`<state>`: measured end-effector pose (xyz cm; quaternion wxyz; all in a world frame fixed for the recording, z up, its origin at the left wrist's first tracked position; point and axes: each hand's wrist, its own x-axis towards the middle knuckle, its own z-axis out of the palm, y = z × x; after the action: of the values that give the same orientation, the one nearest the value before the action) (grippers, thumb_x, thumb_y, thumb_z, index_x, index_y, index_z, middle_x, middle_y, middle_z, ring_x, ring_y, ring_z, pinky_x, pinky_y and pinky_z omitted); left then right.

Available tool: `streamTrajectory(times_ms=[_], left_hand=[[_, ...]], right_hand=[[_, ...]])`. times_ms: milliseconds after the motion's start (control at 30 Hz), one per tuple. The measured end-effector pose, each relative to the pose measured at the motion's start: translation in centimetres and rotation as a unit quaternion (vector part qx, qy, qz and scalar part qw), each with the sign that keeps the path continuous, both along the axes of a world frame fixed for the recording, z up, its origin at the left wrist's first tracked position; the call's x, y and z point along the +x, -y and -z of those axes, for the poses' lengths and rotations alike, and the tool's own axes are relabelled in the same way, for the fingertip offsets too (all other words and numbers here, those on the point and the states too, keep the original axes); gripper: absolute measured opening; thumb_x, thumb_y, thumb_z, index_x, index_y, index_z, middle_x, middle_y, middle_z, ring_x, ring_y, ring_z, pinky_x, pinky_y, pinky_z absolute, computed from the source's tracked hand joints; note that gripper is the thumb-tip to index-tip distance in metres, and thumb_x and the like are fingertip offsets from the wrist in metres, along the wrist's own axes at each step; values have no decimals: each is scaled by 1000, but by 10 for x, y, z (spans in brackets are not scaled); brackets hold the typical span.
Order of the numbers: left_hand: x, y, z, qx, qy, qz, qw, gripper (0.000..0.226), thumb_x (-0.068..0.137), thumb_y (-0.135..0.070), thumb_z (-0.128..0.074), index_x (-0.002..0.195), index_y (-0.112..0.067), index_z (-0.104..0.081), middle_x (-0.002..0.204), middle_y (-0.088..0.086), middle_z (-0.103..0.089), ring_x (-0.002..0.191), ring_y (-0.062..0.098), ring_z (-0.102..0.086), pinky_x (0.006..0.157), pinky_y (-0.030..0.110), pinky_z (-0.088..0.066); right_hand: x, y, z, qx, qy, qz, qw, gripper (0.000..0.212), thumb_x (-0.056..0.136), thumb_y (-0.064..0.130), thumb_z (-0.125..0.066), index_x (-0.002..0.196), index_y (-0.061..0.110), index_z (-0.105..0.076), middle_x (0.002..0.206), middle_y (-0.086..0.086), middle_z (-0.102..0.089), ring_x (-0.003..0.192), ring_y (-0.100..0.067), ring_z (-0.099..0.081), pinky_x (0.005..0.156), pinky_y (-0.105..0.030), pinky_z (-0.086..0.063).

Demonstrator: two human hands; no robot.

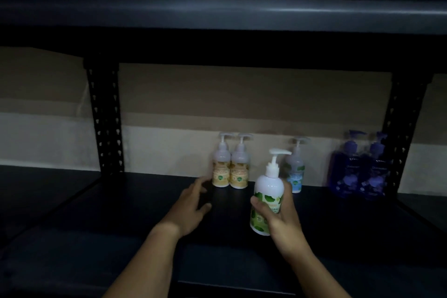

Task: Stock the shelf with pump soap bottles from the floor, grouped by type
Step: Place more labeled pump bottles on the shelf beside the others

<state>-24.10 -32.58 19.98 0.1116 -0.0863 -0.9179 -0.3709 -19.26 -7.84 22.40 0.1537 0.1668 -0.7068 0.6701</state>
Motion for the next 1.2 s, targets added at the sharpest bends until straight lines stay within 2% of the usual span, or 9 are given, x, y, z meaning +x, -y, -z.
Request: streamTrajectory(times_ms=[100, 200, 333, 467, 567, 633, 833, 967, 1200], left_hand=[[32, 29, -1, -83, 48, 34, 995, 42, 106, -38, -56, 145, -48, -48, 150, -20, -46, 144, 5, -38, 119, 25, -29], [60, 53, 0, -132, 66, 33, 988, 44, 105, -54, -47, 149, -50, -47, 162, -29, -28, 154, -2, -17, 127, 27, -11], [80, 71, -2, -178, 81, 16, 980, 55, 104, -63, -39, 157, -49, -34, 168, -25, -16, 157, 0, -7, 127, 25, -4], [82, 71, -5, -167, 89, 4, 982, 61, 101, -67, -44, 158, -46, -35, 170, -21, -17, 158, 2, -7, 128, 27, -5], [77, 74, -6, -166, 98, -12, 981, 67, 99, -70, -45, 159, -43, -32, 171, -19, -15, 159, 4, -5, 129, 30, -4], [72, 79, -8, -179, 109, -24, 978, 71, 98, -72, -42, 161, -43, -28, 172, -17, -11, 159, 6, -2, 130, 32, -2], [54, 93, -13, -205, 142, -57, 967, 76, 96, -78, -37, 162, -44, -20, 174, -13, -3, 160, 9, 4, 129, 34, 2], [40, 102, -11, -208, 145, -78, 964, 78, 95, -78, -36, 163, -43, -18, 174, -11, -3, 160, 11, 4, 129, 36, 2], [22, 117, -9, -231, 165, -100, 954, 82, 91, -85, -31, 162, -48, -10, 174, -11, 4, 160, 12, 9, 129, 39, 4]], right_hand=[[6, 6, -1, 80, 1, -31, 996, 55, 82, 47, -74, 127, 47, -42, 116, 13, -66, 104, 3, -64, 88, -19, -47], [10, 17, 1, 190, 0, -59, 980, 58, 83, 63, -68, 129, 54, -34, 126, 18, -60, 113, 6, -58, 92, -13, -44], [8, 45, 5, 219, 23, -96, 971, 57, 90, 58, -68, 130, 60, -28, 132, 21, -56, 118, 10, -55, 100, -19, -44], [-3, 85, 9, 194, 15, -89, 977, 64, 88, 39, -79, 131, 47, -34, 128, 22, -52, 117, 12, -52, 92, -6, -42], [-23, 112, 15, 195, 10, -61, 979, 74, 80, 39, -86, 137, 38, -40, 132, 10, -54, 122, -8, -55, 103, -26, -48], [-35, 126, 18, 205, 3, -43, 978, 80, 76, 42, -87, 141, 31, -42, 136, 5, -52, 124, -12, -54, 106, -34, -47], [-73, 160, 24, 207, -8, -1, 978, 90, 56, 57, -86, 133, 28, -48, 130, -1, -57, 121, -18, -58, 102, -42, -52], [-97, 186, 27, 215, -14, 39, 976, 78, 60, 29, -98, 124, 18, -54, 121, -4, -62, 112, -20, -62, 96, -44, -55], [-133, 218, 19, 255, -12, 64, 965, 79, 58, 31, -99, 120, 11, -55, 118, -7, -66, 108, -26, -65, 88, -41, -56]])
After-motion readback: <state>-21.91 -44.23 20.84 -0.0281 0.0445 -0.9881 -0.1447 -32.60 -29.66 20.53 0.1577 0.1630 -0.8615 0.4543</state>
